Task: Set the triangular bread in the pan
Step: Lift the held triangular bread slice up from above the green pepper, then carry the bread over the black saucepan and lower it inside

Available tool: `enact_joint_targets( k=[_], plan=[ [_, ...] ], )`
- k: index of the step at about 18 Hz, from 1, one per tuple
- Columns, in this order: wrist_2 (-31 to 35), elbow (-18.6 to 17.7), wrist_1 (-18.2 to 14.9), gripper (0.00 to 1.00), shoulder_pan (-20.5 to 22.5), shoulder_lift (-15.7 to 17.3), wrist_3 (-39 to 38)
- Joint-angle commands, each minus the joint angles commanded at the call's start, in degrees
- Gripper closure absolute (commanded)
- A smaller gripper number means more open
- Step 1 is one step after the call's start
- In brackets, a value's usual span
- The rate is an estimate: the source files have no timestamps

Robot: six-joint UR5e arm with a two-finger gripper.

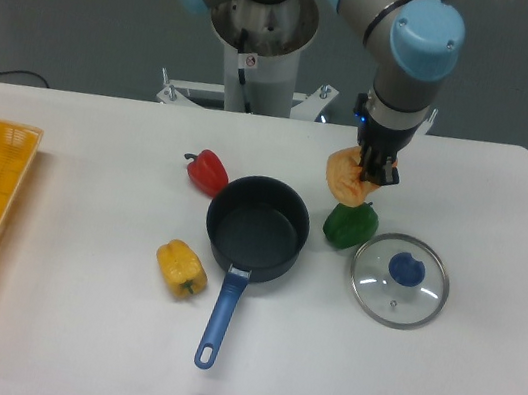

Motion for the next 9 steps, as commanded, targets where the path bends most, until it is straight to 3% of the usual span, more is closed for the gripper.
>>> enact_joint_targets(
  k=[9],
  plan=[
    [0.26, -0.18, 1.05, 1.0, -7.29, -1.05, -16.96]
  ],
)
